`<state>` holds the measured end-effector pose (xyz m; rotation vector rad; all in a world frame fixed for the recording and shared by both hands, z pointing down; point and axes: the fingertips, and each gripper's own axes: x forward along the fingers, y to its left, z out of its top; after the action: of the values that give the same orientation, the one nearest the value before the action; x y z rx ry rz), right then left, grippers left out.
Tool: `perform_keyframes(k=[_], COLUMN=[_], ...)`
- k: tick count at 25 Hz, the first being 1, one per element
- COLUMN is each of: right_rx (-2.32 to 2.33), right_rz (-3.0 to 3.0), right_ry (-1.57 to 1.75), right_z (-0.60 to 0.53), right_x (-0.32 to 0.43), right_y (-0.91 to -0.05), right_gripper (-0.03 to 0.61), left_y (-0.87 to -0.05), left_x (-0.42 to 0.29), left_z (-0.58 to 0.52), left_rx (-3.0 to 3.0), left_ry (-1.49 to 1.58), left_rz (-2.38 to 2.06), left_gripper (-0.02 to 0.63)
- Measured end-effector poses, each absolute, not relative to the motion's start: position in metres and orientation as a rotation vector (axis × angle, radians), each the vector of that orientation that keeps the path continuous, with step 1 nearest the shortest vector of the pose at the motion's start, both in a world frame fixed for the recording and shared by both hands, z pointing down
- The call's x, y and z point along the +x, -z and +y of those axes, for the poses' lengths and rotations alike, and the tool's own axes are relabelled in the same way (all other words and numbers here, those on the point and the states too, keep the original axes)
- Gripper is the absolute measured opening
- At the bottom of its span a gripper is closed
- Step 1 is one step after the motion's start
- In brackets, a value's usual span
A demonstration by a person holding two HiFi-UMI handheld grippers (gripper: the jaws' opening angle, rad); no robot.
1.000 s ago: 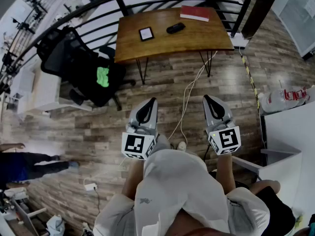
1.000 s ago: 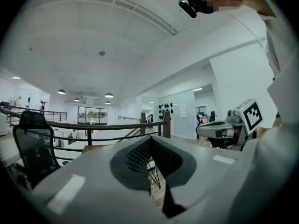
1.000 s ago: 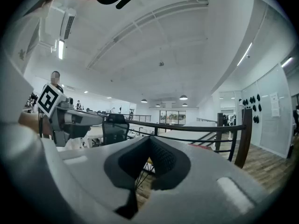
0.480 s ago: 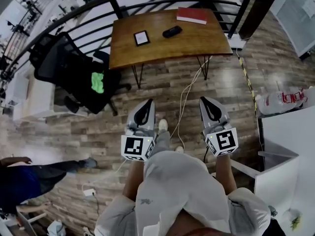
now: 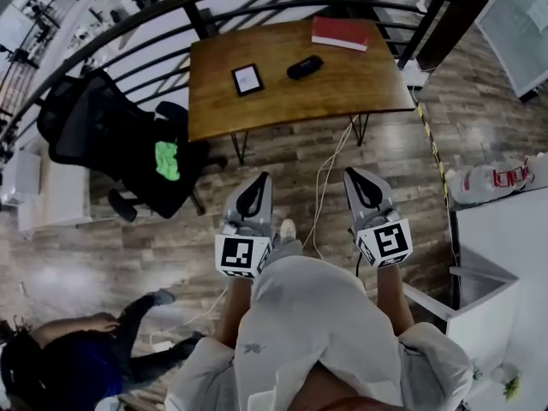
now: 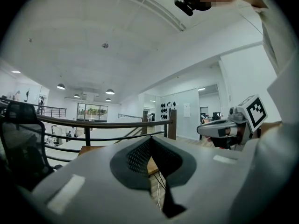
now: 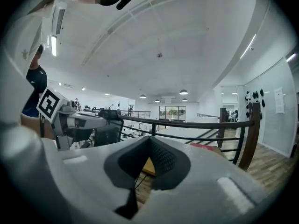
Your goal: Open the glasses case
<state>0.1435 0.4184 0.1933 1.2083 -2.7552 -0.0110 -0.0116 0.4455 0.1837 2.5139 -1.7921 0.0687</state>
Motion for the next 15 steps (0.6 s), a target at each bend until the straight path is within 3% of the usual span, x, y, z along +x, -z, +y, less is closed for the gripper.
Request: perform_keyframes(k=[15], right_rx=[1.314], right_rz=[-2.683], right_ry=[-0.026], right_z=[0.323], right_x=[0.084], right_y=[-0.201], right_gripper=[0.003], left_y=[-0.199], left_x=[-0.07], left_z=[0.337], left_rx=[2.544], left_ry=[-0.044], left_rz=[-1.678], left_gripper=[0.014])
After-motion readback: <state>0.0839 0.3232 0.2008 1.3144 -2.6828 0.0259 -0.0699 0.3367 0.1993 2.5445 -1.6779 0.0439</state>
